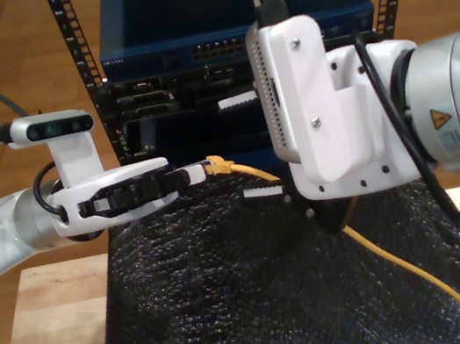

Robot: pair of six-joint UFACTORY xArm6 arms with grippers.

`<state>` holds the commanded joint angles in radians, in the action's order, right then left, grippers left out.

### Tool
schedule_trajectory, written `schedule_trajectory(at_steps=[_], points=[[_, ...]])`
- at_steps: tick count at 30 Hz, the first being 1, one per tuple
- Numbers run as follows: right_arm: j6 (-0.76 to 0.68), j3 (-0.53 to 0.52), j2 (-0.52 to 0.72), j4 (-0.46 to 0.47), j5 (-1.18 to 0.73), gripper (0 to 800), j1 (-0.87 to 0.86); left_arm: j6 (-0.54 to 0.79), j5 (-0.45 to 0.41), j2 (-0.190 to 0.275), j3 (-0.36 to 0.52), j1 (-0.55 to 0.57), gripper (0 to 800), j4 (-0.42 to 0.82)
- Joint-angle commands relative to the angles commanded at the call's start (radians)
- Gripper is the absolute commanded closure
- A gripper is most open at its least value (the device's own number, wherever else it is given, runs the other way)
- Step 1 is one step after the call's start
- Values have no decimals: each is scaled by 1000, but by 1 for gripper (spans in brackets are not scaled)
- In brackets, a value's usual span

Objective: Grab the cable and plug it in

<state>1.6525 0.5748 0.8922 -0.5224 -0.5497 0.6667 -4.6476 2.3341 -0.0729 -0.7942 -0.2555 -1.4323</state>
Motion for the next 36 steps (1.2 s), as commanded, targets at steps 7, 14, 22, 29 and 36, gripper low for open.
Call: schedule_trajectory(at_steps=[7, 14, 22, 29, 36], points=[[-2, -5, 0, 0, 0, 183, 9, -57, 0, -21, 2, 0, 784, 2], [-5, -11, -3, 0, 0, 252, 14, -58, 0, -28, 3, 0, 784, 2], [-5, -11, -6, -2, 0, 326, 20, -58, 8, -31, 5, 2, 784, 2], [-6, -11, -8, -2, 0, 360, 20, -58, 8, -31, 6, 2, 784, 2], [-6, -11, -8, -2, 0, 463, 20, -58, 11, -31, 8, 9, 784, 2]])
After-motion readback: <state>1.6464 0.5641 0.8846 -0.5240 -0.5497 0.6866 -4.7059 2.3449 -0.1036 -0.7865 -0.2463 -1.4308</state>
